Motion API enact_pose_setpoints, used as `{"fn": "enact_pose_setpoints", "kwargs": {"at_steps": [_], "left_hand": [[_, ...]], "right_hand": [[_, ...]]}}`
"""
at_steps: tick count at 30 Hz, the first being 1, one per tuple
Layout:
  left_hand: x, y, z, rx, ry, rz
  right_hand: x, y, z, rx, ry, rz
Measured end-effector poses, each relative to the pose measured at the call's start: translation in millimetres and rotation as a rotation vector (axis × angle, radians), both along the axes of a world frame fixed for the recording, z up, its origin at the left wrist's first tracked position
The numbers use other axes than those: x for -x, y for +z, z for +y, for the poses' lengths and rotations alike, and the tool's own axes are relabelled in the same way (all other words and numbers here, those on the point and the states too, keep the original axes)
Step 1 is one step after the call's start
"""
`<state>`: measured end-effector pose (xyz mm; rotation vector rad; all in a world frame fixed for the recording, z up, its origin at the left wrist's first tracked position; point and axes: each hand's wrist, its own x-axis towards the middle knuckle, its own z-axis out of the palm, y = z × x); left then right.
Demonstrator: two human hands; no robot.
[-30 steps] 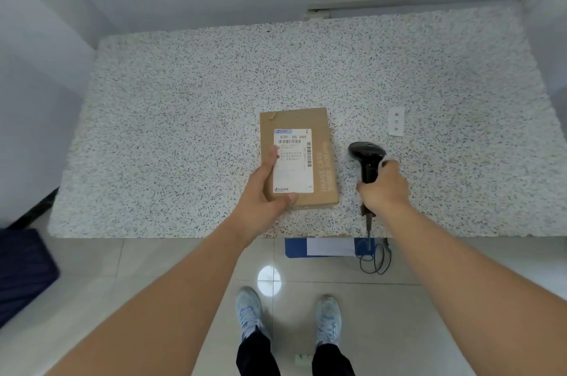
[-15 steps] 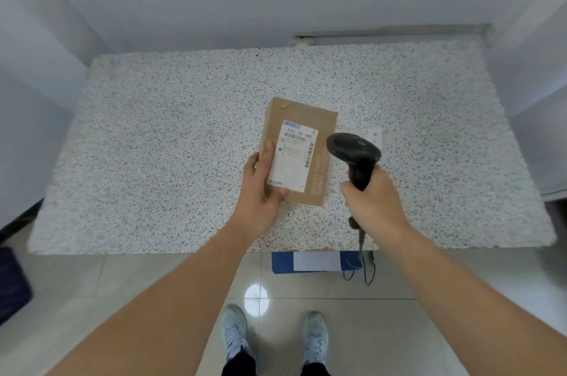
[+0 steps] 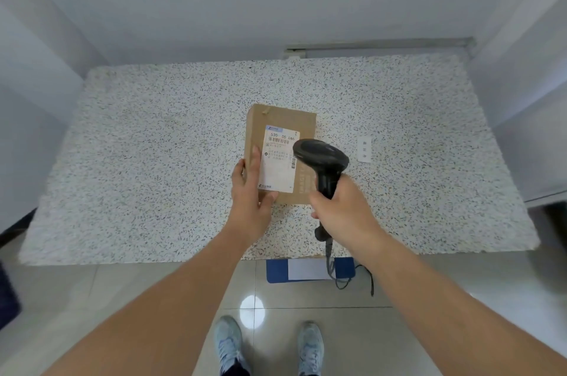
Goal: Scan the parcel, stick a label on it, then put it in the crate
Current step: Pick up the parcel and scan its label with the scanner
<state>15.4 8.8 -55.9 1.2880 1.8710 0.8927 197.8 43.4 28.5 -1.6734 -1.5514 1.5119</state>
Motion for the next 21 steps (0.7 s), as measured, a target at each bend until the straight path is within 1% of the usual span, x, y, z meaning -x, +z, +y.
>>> {"fn": "enact_pose_setpoints", "kwargs": {"at_steps": [7, 10, 16, 21], "left_hand": [[1.4, -1.4, 3.8, 0.02, 0.017, -0.011], [3.3, -4.1, 4.1, 0.048, 0.023, -0.053], [8.1, -10.9, -1.8, 0.179, -0.001, -0.098], [8.9, -12.2, -7.9, 0.215, -0.058, -0.084]], "right_hand": [[-3.5, -6.4, 4.7, -0.001, -0.006, -0.029], [-7.5, -16.9, 8.3, 0.001, -0.029, -0.047], [-14.9, -51.4, 16.2, -0.024, -0.087, -0.201], [-20.2, -82.2, 24.5, -0.003, -0.103, -0.251]]}}
